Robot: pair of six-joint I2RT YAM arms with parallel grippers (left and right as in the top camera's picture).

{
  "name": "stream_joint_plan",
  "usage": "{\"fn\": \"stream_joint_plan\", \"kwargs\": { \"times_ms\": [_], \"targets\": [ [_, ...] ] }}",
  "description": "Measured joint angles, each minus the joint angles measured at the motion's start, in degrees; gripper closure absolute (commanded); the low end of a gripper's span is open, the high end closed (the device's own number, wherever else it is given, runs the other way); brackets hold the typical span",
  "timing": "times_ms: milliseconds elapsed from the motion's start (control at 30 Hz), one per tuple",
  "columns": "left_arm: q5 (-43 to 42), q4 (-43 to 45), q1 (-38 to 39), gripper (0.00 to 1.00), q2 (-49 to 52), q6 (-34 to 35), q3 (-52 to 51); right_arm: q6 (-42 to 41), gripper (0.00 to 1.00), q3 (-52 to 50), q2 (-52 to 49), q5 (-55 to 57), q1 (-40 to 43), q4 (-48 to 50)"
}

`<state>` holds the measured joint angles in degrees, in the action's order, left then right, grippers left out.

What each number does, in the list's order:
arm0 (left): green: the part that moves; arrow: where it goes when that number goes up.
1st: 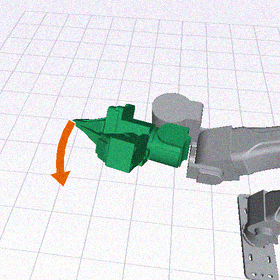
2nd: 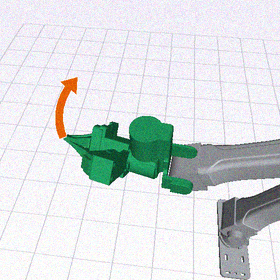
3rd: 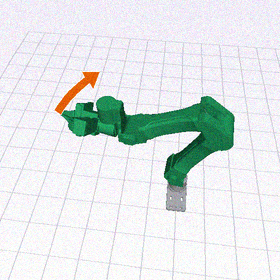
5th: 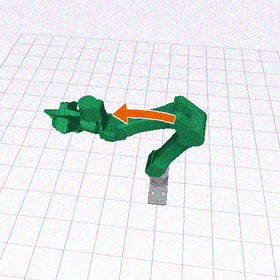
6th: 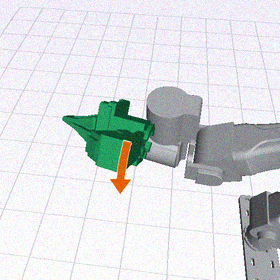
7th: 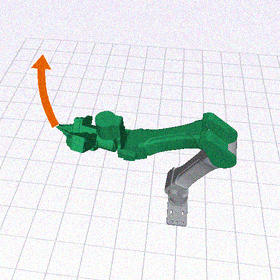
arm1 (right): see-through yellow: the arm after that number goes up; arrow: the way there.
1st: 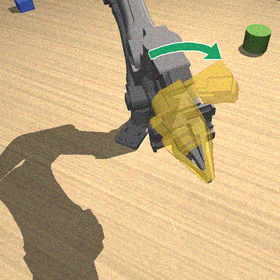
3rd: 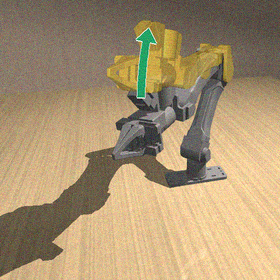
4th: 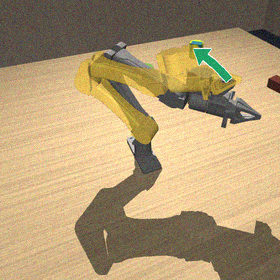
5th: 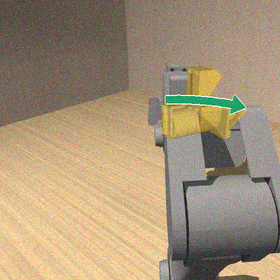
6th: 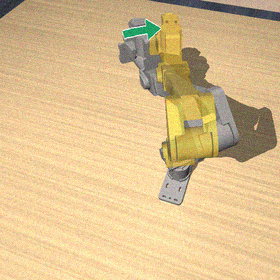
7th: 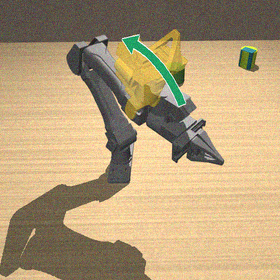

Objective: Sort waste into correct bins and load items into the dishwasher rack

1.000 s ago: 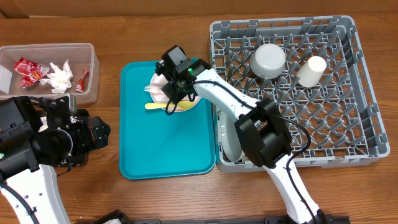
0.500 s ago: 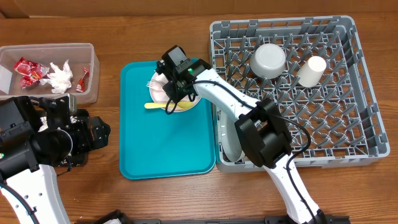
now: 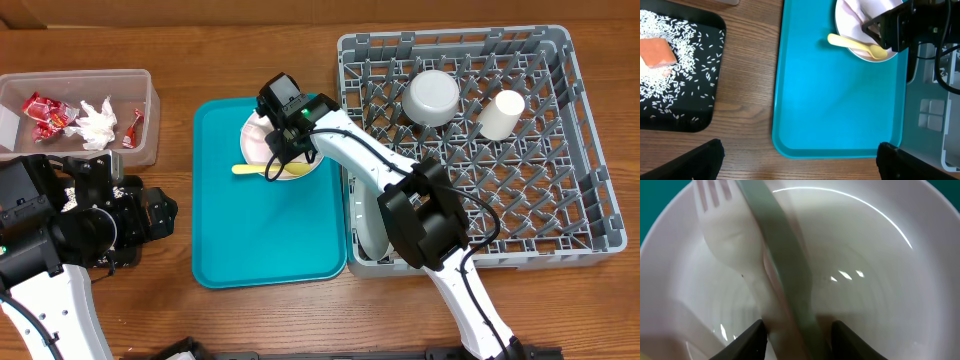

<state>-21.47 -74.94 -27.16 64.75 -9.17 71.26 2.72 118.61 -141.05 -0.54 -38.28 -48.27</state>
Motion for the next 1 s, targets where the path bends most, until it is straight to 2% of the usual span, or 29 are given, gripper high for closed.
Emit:
{"fn": "stream_joint_plan", "kwargs": {
  "times_ms": [133, 267, 900, 1000],
  "targets": [
    [0.00, 0.00, 0.00, 0.00, 0.00, 0.00, 0.00, -0.59, 0.55, 0.02, 0.00, 1.55, 0.00, -0.22],
    [0.02, 0.00, 0.00, 0.00, 0.00, 0.00, 0.00, -1.27, 0.62, 0.42, 0.00, 2.49, 0.00, -1.36],
    [0.00, 0.00, 0.00, 0.00, 0.00, 0.00, 0.00, -3.91, 0.61, 2.99, -0.02, 4.37, 0.07, -4.26],
    [0.00, 0.00, 0.00, 0.00, 0.00, 0.00, 0.00, -4.02, 0.64, 2.97, -0.02, 4.55, 0.44, -4.17]
  ]
}}
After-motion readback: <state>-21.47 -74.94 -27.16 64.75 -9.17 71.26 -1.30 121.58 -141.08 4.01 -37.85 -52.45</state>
